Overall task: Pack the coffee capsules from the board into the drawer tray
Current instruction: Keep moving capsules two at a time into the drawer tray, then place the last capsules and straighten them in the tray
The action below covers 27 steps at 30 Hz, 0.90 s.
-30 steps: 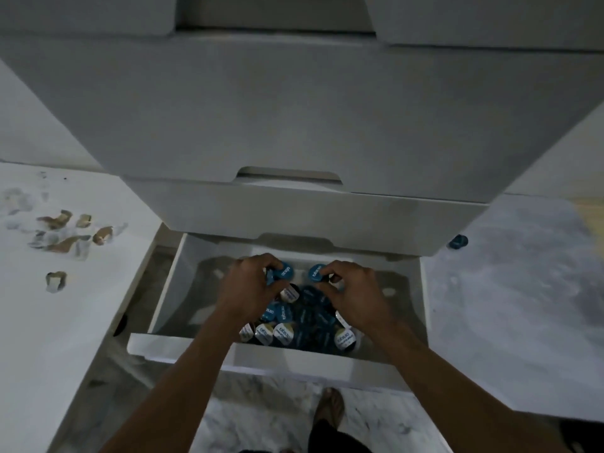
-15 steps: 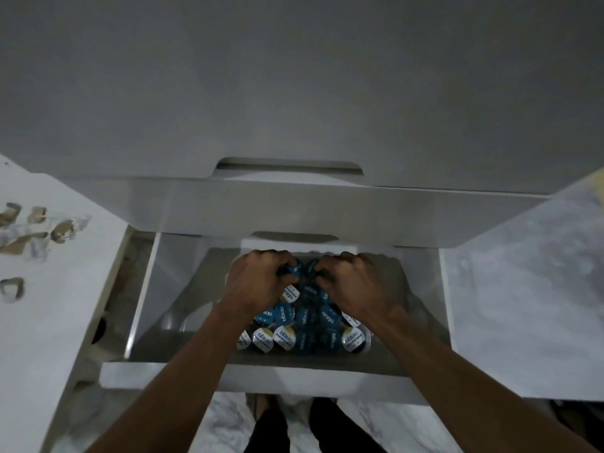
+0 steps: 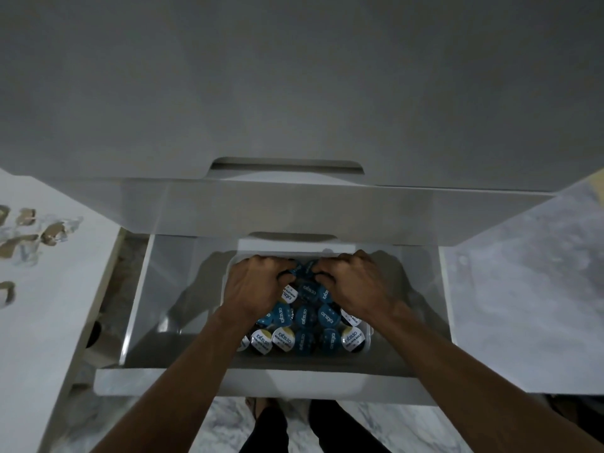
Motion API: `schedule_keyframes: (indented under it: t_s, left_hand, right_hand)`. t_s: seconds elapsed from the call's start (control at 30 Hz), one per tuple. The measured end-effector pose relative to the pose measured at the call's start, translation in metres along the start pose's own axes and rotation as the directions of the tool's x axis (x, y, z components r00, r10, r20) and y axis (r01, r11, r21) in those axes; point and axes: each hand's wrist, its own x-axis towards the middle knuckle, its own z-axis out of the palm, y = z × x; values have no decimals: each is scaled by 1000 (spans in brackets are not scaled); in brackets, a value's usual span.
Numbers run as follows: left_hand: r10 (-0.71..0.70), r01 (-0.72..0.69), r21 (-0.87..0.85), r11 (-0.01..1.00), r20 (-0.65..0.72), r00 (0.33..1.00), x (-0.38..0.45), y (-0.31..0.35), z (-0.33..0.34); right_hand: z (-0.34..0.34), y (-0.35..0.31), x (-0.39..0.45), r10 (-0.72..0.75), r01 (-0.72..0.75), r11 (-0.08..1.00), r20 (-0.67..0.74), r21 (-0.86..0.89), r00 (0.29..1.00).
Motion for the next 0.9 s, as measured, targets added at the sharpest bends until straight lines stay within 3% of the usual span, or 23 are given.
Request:
schedule_keyframes:
  t_s: [0.27, 0.9]
  left_hand:
    - [-7, 5, 66, 998, 38, 999, -5, -1, 0]
    - [-69, 64, 81, 995, 52, 996, -3, -5, 3]
  right_hand:
    - [-3, 3, -2, 25, -23, 997, 36, -71, 999]
    - [-4, -2, 7, 224, -238, 966, 127, 104, 966]
